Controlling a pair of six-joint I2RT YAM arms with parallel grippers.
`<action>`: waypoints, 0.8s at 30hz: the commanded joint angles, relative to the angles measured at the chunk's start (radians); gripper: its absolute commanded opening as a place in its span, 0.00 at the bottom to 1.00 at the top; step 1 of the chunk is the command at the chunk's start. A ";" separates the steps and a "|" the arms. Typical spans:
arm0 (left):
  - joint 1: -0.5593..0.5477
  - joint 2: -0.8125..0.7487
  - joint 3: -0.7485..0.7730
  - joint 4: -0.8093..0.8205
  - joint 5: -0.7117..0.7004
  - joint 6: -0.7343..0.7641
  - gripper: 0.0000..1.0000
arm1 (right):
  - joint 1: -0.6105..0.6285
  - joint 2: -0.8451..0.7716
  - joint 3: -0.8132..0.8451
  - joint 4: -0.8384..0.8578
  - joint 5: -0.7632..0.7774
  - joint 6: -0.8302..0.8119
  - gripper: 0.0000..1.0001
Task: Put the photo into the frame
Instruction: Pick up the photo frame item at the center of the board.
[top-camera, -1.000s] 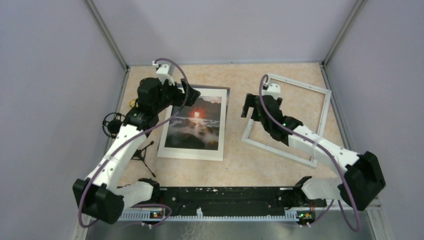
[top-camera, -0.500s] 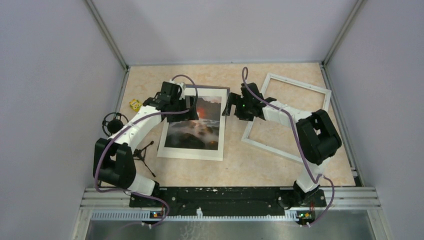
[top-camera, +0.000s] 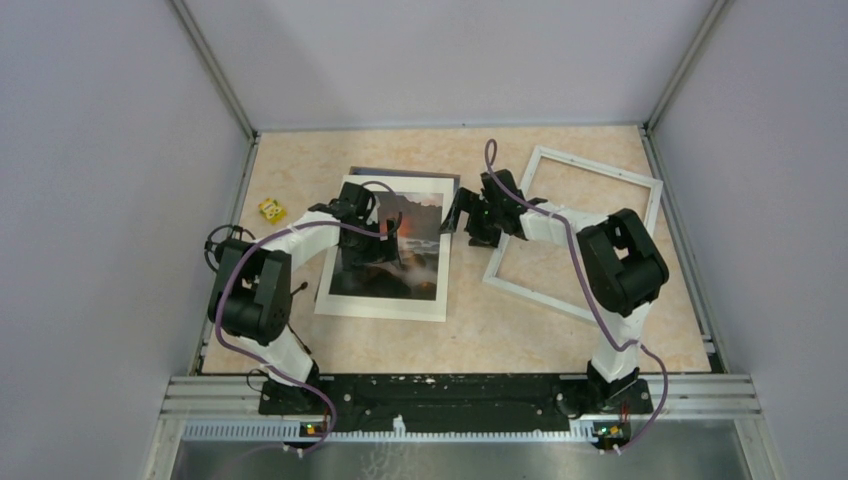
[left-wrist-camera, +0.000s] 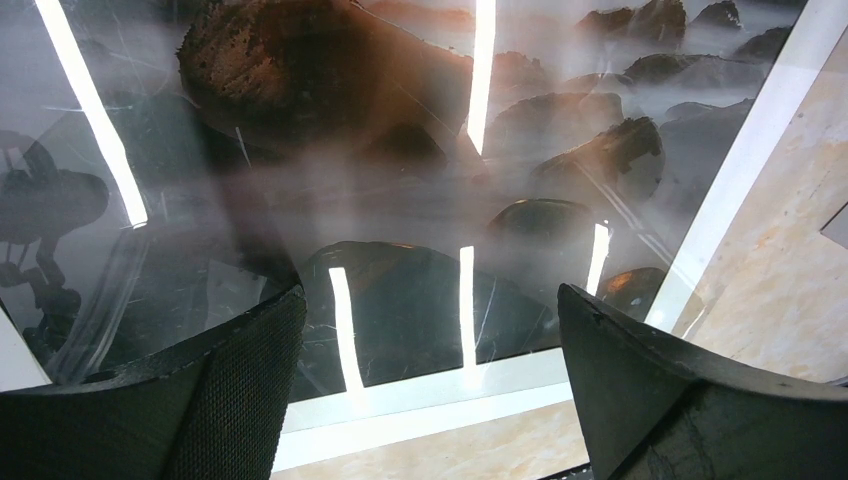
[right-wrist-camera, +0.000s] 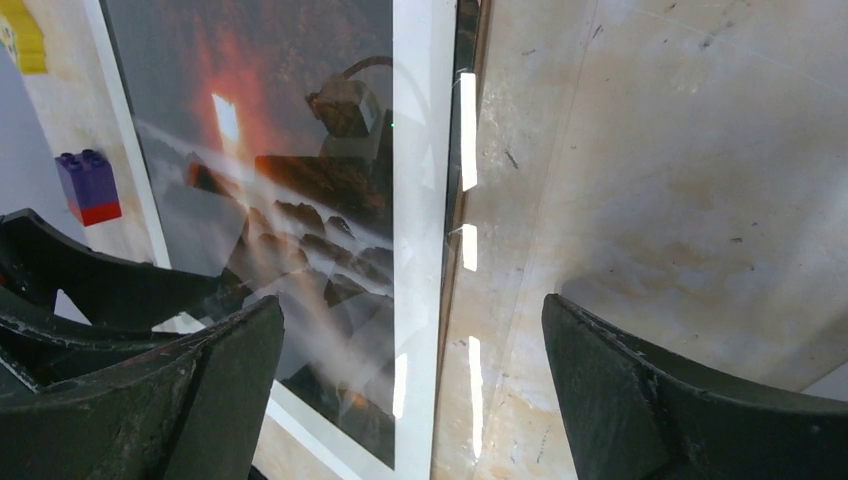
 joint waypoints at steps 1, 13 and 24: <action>0.002 0.023 -0.029 0.013 -0.010 -0.013 0.98 | -0.011 0.023 -0.036 0.130 -0.082 0.056 0.97; 0.001 0.085 -0.032 0.020 0.043 -0.019 0.98 | -0.010 -0.026 -0.164 0.455 -0.271 0.236 0.97; 0.000 0.080 -0.037 0.023 0.058 -0.015 0.98 | -0.010 -0.174 -0.309 0.620 -0.310 0.326 0.96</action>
